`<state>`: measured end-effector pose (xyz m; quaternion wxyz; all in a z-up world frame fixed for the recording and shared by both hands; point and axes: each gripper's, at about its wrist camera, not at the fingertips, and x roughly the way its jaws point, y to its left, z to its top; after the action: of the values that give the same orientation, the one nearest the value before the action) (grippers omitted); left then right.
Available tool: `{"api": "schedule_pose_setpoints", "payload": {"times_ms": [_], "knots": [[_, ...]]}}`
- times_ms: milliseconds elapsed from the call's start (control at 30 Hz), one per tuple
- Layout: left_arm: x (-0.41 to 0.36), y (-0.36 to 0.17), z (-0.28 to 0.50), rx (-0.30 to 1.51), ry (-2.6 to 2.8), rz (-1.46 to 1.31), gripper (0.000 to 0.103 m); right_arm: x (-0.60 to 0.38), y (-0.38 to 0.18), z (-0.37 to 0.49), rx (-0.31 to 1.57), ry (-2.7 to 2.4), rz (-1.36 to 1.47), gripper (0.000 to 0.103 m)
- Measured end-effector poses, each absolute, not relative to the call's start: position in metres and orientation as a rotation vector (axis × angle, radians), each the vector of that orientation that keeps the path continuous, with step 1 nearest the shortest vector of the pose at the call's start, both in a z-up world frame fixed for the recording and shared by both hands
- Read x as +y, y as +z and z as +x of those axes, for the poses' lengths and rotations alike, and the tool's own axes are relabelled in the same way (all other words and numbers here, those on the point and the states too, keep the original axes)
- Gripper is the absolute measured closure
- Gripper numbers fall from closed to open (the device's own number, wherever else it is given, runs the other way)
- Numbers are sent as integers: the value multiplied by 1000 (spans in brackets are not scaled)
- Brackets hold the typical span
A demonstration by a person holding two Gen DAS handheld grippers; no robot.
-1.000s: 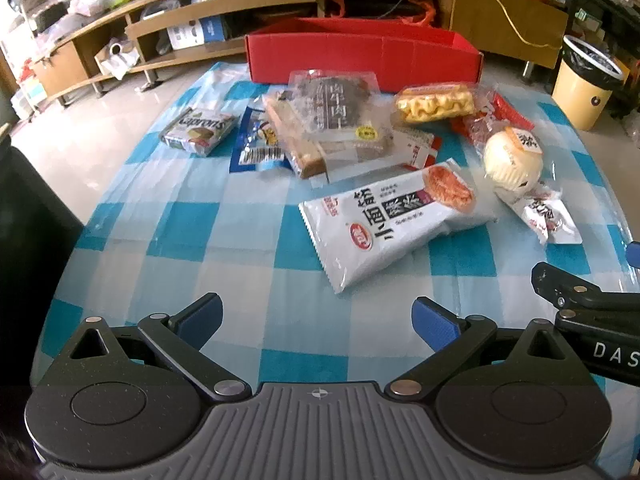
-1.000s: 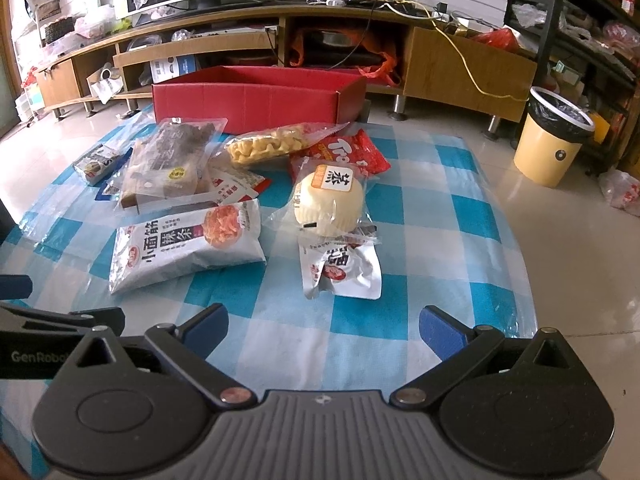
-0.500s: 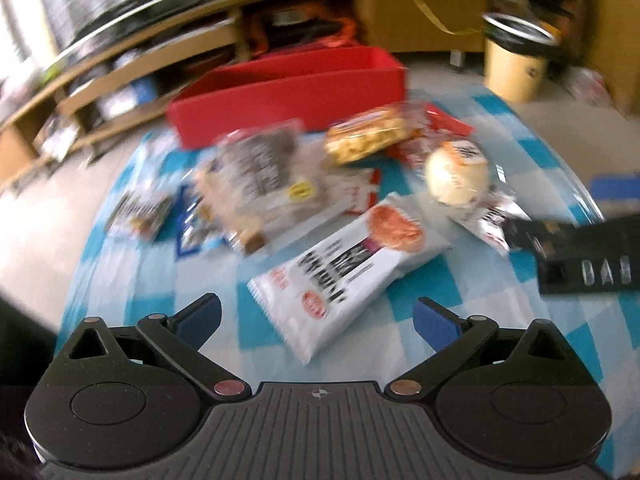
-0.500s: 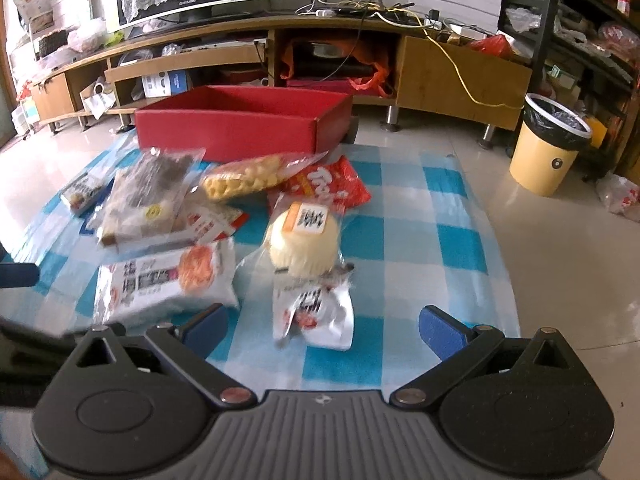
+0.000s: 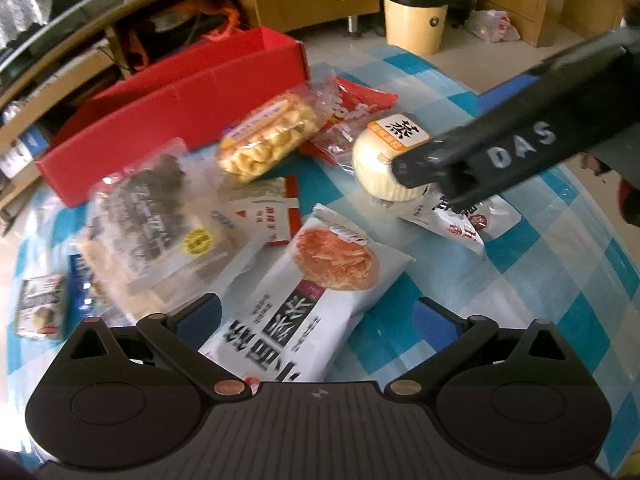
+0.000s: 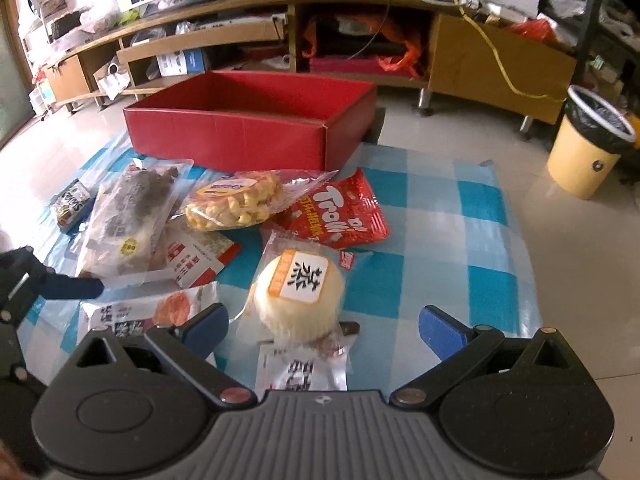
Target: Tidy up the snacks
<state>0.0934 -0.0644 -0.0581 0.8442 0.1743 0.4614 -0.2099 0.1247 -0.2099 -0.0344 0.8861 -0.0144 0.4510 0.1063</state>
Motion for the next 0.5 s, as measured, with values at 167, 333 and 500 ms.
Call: {"api": "schedule_pose_setpoints", "payload": {"times_ms": [167, 333, 500], "knots": [[-73, -73, 104, 1003, -467, 380, 0, -198, -48, 143, 991, 240, -42, 9], [-61, -71, 105, 1042, -472, 314, 5, -205, -64, 150, 1061, 243, 26, 36], [-48, -64, 84, 1071, -457, 285, 15, -206, -59, 133, 1052, 273, 5, 39]]}}
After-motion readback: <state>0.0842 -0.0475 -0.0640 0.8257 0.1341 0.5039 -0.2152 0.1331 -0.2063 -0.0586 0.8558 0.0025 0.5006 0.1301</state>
